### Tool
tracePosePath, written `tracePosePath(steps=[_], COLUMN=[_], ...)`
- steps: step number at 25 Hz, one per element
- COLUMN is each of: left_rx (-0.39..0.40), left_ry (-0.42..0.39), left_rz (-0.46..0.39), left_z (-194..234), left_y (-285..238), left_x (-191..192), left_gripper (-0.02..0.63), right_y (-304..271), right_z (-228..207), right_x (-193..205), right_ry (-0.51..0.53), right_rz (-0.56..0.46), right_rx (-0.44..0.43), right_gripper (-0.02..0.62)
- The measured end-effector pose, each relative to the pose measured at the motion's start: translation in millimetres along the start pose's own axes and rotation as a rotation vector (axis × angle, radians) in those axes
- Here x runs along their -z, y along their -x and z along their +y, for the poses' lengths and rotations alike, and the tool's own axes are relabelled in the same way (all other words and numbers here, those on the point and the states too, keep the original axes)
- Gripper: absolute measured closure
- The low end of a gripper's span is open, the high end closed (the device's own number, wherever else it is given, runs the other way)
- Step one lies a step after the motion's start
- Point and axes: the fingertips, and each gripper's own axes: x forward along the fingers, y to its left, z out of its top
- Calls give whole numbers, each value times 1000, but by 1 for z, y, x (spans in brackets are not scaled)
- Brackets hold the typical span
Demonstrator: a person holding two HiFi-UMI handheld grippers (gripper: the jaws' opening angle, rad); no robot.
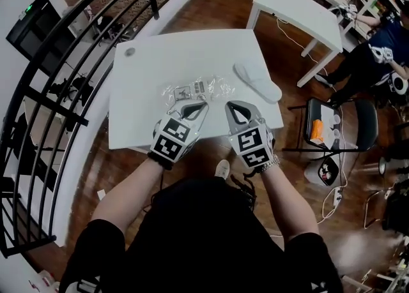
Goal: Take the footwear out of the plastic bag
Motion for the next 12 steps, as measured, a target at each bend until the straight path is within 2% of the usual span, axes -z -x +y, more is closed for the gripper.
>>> tracePosePath(steps=[7, 12], left_rx=[32, 31], left_ry=[-16, -19], left_rz=[-18, -33], left_z=[-21, -28], left_y=[23, 34], left_x=[7, 5], left_gripper=[589, 589], right_y=[22, 34], right_z=[26, 36], right_x=[-9, -16], right_ry=[-37, -27], right_rz=[-21, -32], right_rx=[49, 62], right_gripper=[603, 603])
